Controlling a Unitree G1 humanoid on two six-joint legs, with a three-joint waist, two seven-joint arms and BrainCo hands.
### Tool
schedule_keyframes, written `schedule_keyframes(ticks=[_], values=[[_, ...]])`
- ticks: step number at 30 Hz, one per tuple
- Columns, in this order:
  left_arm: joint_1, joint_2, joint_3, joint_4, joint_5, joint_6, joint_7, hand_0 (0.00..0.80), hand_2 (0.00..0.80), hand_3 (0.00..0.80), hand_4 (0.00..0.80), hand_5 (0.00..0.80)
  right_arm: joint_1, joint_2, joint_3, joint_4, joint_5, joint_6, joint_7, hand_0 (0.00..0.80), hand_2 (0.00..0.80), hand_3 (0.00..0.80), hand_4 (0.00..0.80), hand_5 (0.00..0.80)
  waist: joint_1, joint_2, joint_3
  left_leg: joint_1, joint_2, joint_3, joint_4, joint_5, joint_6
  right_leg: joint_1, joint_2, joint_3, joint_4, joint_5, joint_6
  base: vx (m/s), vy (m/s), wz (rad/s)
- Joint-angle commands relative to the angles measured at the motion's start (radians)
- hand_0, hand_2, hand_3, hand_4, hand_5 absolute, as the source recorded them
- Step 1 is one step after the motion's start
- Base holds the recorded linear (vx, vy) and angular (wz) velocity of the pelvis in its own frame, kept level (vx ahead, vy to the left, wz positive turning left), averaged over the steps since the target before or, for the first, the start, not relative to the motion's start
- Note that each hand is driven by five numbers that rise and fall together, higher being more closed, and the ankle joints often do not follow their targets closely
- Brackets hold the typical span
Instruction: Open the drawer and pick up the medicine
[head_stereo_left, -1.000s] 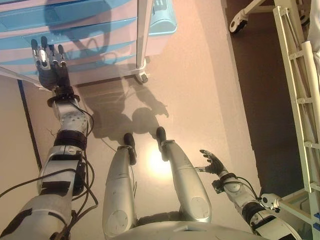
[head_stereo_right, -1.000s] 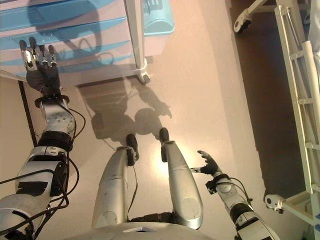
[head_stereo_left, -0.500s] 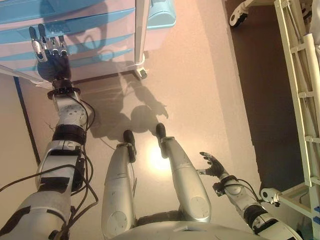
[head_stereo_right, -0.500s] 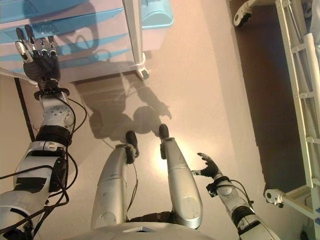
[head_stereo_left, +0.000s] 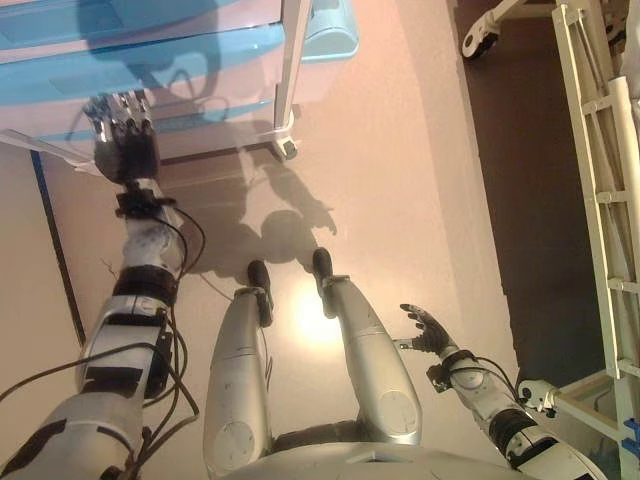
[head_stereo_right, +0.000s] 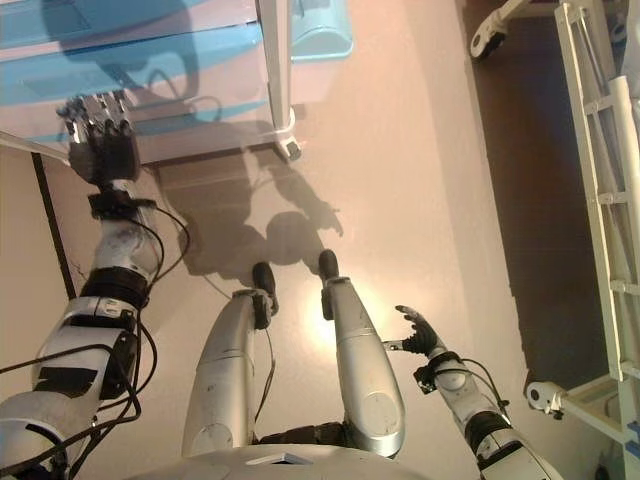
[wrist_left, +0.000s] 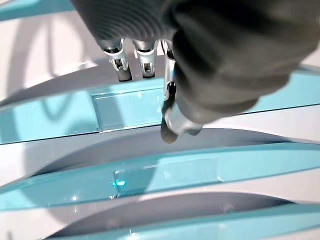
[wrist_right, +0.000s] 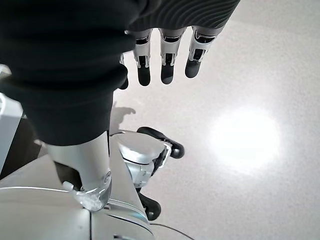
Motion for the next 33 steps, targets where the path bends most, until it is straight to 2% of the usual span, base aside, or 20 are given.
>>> schedule_keyframes(ticks=[1,5,9,11,15,21,27,31,32,33], values=[[-0.196,0.079,-0.042,-0.306,0.1,0.043,-0.39,0.8,0.8,0.8,0.8,0.8,0.065,-0.042,0.017,-0.032,-0.029,-0.008,0.011,0.0,0.0,0.0,0.0,0.0,0.019,0.03,-0.052,0.072,-0.073,-0.009,-0.053,-0.065,0.028,0.094,0.035,-0.03,-0.145,0.062,-0.029,0.01,-0.042,0.04],[0.031,0.045,0.059,-0.305,0.015,0.071,-0.466,0.8,0.8,0.8,0.8,0.8,0.091,-0.038,-0.028,-0.046,-0.073,0.001,-0.003,0.0,0.0,0.0,0.0,0.0,0.051,0.062,-0.071,0.135,-0.094,-0.042,-0.124,-0.033,0.009,0.156,0.02,-0.044,-0.179,0.04,-0.034,0.0,-0.004,0.1],[0.303,-0.066,0.157,-0.277,0.007,0.122,-0.51,0.8,0.8,0.8,0.8,0.8,0.116,-0.031,-0.084,-0.052,-0.128,0.018,-0.008,0.0,0.0,0.0,0.0,0.0,0.096,0.103,-0.09,0.203,-0.113,-0.08,-0.195,0.001,-0.011,0.23,-0.01,-0.085,-0.204,0.008,-0.04,-0.021,-0.011,0.11],[0.415,-0.11,0.177,-0.224,0.007,0.159,-0.524,0.8,0.8,0.8,0.8,0.8,0.128,-0.026,-0.107,-0.044,-0.154,0.015,-0.006,0.0,0.0,0.0,0.0,0.0,0.118,0.119,-0.101,0.241,-0.116,-0.1,-0.222,0.011,-0.019,0.275,-0.026,-0.115,-0.212,-0.009,-0.041,-0.006,-0.066,0.29],[0.572,-0.154,0.206,-0.042,0.012,0.266,-0.518,0.8,0.8,0.8,0.8,0.8,0.136,-0.026,-0.166,-0.009,-0.207,-0.003,0.03,0.0,0.0,0.0,0.0,0.0,0.147,0.13,-0.131,0.317,-0.109,-0.133,-0.288,0.04,-0.037,0.366,-0.044,-0.173,-0.249,-0.021,-0.045,0.022,-0.103,0.45],[0.713,-0.216,0.246,0.198,0.228,0.347,-0.407,0.8,0.8,0.8,0.8,0.8,0.114,-0.046,-0.228,0.108,-0.261,-0.055,0.065,0.0,0.0,0.0,0.0,0.0,0.175,0.14,-0.181,0.408,-0.1,-0.152,-0.371,0.067,-0.066,0.48,-0.058,-0.236,-0.331,-0.023,-0.044,0.03,-0.068,0.36],[0.768,-0.235,0.244,0.348,0.506,0.411,-0.201,0.8,0.8,0.8,0.8,0.8,0.099,-0.043,-0.265,0.181,-0.266,-0.065,0.071,0.0,0.0,0.0,0.0,0.0,0.197,0.152,-0.223,0.466,-0.109,-0.167,-0.432,0.08,-0.075,0.545,-0.066,-0.272,-0.388,-0.021,-0.04,0.031,-0.033,0.3],[0.782,-0.239,0.205,0.411,0.649,0.406,-0.177,0.8,0.8,0.8,0.8,0.8,0.1,-0.039,-0.283,0.206,-0.265,-0.068,0.073,0.0,0.0,0.0,0.0,0.0,0.201,0.161,-0.247,0.497,-0.115,-0.18,-0.464,0.082,-0.072,0.572,-0.068,-0.282,-0.411,-0.023,-0.038,0.032,-0.009,0.29],[0.784,-0.241,0.187,0.424,0.696,0.367,-0.164,0.8,0.8,0.8,0.8,0.8,0.103,-0.039,-0.291,0.215,-0.26,-0.076,0.074,0.0,0.0,0.0,0.0,0.0,0.2,0.164,-0.256,0.511,-0.118,-0.184,-0.475,0.079,-0.07,0.584,-0.067,-0.283,-0.421,-0.023,-0.038,0.024,0.009,0.09],[0.784,-0.239,0.177,0.426,0.715,0.35,-0.165,0.577,0.577,0.577,0.577,0.577,0.104,-0.039,-0.293,0.218,-0.257,-0.079,0.073,0.0,0.0,0.0,0.0,0.0,0.2,0.165,-0.259,0.515,-0.118,-0.184,-0.478,0.079,-0.068,0.587,-0.067,-0.284,-0.424,-0.022,-0.037,0.022,0.015,0.07]])
